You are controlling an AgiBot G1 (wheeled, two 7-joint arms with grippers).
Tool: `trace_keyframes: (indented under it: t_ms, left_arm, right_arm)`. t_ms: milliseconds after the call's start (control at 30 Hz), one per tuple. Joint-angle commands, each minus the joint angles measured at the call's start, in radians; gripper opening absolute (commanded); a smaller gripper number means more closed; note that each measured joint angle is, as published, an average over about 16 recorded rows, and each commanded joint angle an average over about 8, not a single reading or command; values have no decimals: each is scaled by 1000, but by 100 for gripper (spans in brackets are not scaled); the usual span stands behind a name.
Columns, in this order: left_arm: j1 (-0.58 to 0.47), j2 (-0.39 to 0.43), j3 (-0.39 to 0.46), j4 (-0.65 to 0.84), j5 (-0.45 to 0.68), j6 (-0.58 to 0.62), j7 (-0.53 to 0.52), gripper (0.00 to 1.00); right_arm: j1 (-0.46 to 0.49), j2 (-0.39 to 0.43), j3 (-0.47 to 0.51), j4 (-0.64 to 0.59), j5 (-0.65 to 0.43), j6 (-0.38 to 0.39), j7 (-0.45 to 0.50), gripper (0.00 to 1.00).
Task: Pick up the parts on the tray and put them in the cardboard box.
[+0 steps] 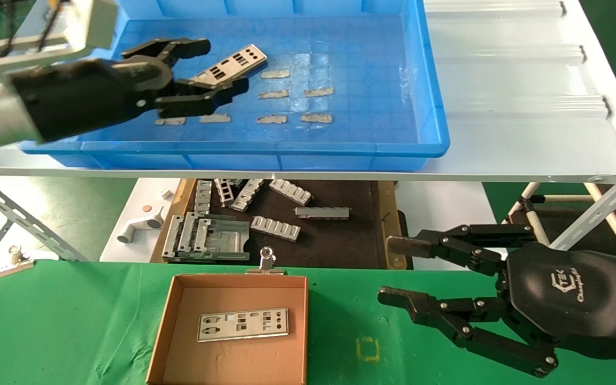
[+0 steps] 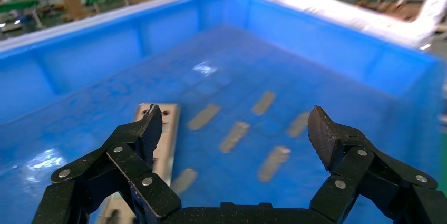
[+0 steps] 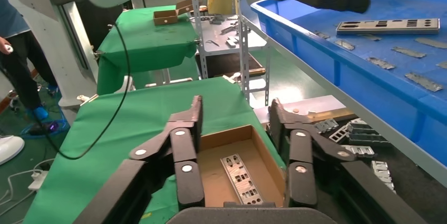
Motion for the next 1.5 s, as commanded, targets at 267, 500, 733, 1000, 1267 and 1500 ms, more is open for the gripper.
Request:
trace_keyframes:
  t_ms: [267, 500, 733, 1000, 1267, 1500]
  left_arm:
    - [-185, 111, 60, 304, 105, -28, 72, 100]
    - [-250, 166, 72, 446, 133, -114, 119, 100]
    - [-273, 198, 80, 516, 150, -168, 149, 100]
    - [-286, 204, 83, 548, 154, -147, 173, 96]
    - [-294, 210, 83, 572, 154, -144, 187, 13]
    - [-296, 215, 82, 585, 153, -143, 199, 0]
  right_arm:
    - [0, 0, 0, 0, 0, 0, 0, 0]
    - [0, 0, 0, 0, 0, 0, 0, 0]
    - [0, 0, 0, 0, 0, 0, 0, 0]
    - [0, 0, 0, 0, 0, 0, 0, 0]
    - [0, 0, 0, 0, 0, 0, 0, 0]
    - [0, 0, 0, 0, 0, 0, 0, 0]
